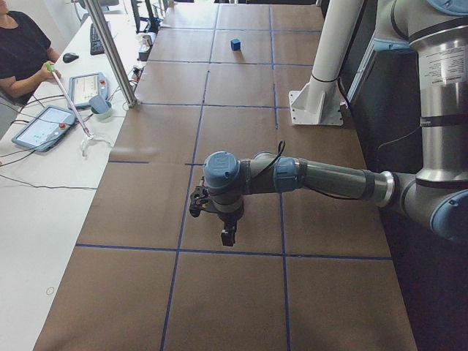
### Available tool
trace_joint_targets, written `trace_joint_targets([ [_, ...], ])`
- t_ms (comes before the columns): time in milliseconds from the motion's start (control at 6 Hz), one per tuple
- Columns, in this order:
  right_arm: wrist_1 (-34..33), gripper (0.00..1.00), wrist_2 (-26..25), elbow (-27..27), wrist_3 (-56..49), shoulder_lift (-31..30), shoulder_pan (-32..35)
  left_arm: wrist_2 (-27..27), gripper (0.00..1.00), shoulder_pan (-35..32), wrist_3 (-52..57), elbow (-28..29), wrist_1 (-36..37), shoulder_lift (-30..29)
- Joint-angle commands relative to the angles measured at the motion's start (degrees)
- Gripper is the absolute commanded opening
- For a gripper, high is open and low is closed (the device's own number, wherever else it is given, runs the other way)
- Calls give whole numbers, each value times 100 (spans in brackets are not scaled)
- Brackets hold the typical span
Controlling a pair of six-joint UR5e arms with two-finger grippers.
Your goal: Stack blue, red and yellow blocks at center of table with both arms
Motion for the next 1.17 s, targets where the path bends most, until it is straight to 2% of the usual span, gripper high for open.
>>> trace_joint_targets([
  [0,-10,100,201,-14,-54,-33,2,12,100,18,-27,117,-123,-75],
  [667,-1,100,282,-23,-46,-51,-7,-5,100,45,-27,258,-168,-75],
  [833,7,100,491,-23,-63,-51,-16,-6,100,45,-18,276,-150,-75],
  [1000,355,100,450,-23,-20,-42,-138,-6,100,45,-10,285,-150,-58],
])
